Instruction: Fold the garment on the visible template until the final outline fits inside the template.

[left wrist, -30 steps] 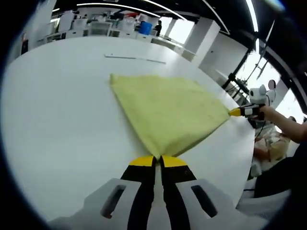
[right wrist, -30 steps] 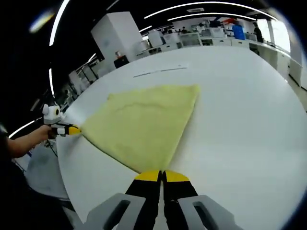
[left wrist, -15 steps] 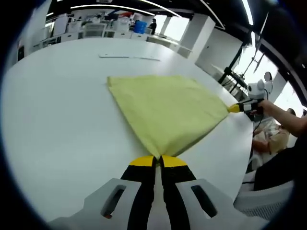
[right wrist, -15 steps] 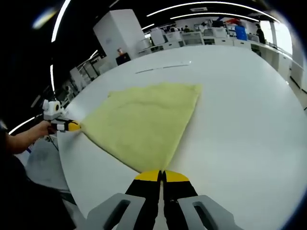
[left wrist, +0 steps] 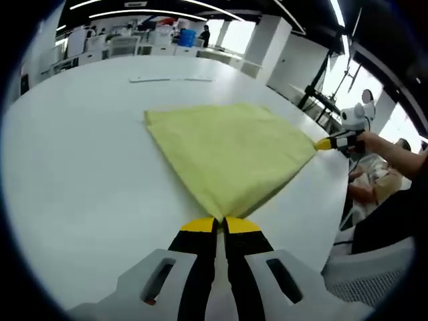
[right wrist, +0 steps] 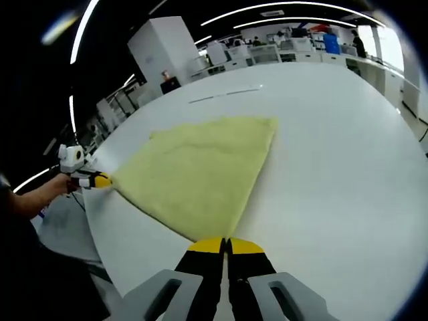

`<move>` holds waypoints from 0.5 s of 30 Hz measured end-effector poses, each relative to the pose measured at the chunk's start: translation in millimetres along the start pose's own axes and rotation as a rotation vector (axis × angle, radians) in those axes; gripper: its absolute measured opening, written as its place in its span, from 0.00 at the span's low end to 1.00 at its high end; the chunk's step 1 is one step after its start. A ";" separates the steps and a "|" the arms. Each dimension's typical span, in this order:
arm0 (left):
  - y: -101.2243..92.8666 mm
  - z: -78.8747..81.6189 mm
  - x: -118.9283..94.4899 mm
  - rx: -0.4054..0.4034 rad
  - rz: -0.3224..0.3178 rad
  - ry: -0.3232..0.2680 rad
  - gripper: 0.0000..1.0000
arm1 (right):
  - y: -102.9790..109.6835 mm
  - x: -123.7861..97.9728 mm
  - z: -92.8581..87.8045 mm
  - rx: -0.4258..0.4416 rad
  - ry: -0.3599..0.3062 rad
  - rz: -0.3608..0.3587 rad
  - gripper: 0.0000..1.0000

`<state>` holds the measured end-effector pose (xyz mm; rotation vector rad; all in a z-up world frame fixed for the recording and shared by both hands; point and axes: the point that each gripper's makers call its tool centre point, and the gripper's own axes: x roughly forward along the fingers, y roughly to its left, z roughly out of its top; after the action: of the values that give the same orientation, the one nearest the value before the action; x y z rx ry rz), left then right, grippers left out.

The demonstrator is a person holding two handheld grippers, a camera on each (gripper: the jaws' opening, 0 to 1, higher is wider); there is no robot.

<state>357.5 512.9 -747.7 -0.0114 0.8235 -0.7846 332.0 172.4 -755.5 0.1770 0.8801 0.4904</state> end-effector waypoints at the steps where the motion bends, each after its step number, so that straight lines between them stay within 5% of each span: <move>1: -0.6 -0.6 -0.5 -0.002 0.002 0.003 0.01 | 0.3 -0.5 -0.9 -0.002 0.000 0.000 0.00; 15: 1.6 -0.5 -1.3 -0.063 0.048 -0.031 0.05 | -1.3 -1.2 -2.7 0.025 -0.020 -0.020 0.00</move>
<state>357.6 515.0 -747.7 -0.0597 0.8165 -0.7116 329.7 170.5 -756.8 0.1956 0.8685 0.4579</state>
